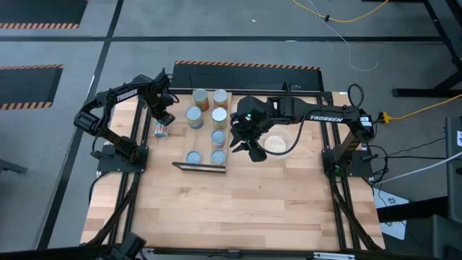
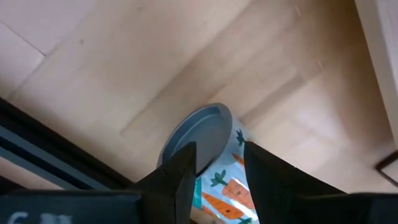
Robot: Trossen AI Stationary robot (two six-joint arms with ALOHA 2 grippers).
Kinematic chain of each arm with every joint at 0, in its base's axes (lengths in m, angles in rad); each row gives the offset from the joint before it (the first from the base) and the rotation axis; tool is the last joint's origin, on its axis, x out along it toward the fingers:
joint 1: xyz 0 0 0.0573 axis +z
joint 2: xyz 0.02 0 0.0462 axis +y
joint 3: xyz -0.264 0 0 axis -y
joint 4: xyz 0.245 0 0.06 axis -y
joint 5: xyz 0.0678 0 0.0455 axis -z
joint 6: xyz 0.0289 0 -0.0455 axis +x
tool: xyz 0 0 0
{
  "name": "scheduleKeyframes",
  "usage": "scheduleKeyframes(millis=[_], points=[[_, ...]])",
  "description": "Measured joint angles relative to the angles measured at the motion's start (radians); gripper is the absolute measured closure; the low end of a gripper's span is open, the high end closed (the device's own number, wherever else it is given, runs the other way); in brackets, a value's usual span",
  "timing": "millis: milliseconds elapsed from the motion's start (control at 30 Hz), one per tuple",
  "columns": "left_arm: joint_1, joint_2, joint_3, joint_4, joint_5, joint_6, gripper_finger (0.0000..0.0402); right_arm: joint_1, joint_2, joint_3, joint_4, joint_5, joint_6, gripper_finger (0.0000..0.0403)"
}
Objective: Pick and place cans onto a shelf
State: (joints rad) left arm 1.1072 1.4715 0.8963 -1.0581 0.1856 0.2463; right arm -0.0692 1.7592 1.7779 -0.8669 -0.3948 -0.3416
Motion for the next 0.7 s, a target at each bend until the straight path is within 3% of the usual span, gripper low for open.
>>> scheduleKeyframes(millis=[567, 700], points=[[-0.087, 0.0, -0.119, -0.061, -0.004, 0.048, 0.0279, 0.0, 0.0, 0.0, 0.0, -0.001, 0.0, 0.0304], [-0.104, 0.0, -0.119, -0.061, -0.057, 0.046, 0.0296, 0.0, 0.0, 0.0, 0.0, -0.001, 0.0, 0.0304]])
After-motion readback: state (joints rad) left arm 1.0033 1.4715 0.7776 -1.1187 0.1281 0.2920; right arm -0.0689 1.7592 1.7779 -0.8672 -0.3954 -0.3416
